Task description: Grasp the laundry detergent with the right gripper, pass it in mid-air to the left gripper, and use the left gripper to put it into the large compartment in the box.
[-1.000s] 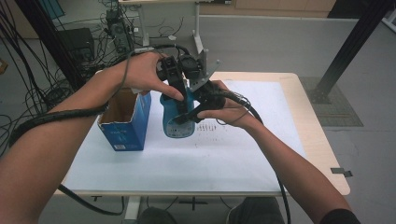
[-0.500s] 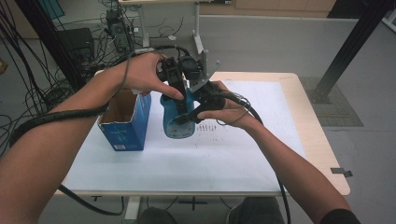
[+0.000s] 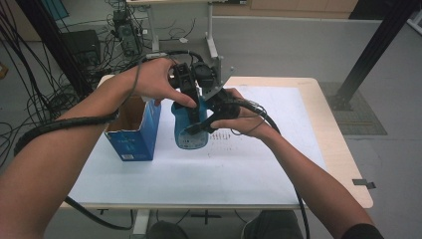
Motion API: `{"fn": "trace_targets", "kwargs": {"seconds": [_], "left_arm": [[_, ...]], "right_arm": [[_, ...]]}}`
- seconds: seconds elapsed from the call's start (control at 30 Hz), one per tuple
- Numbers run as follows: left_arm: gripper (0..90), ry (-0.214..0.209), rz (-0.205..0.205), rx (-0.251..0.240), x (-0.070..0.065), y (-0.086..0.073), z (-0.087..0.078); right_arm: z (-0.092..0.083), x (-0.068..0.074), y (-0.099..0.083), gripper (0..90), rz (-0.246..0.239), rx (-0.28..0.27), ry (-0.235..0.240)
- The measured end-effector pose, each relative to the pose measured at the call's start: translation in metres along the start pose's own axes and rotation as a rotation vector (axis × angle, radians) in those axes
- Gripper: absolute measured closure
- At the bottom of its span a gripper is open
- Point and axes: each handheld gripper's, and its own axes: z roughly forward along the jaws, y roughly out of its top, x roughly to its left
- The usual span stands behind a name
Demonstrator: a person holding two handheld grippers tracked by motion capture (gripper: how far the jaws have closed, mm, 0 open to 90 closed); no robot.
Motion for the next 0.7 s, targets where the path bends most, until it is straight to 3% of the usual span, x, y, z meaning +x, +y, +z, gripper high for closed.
{"fn": "trace_targets", "kwargs": {"seconds": [0.7], "left_arm": [[35.6, -0.007, 0.0, 0.007, -0.0008, -0.0019, 0.0042]], "right_arm": [[0.004, 0.0011, -0.0031, 42.8, 0.011, 0.001, 0.016]]}}
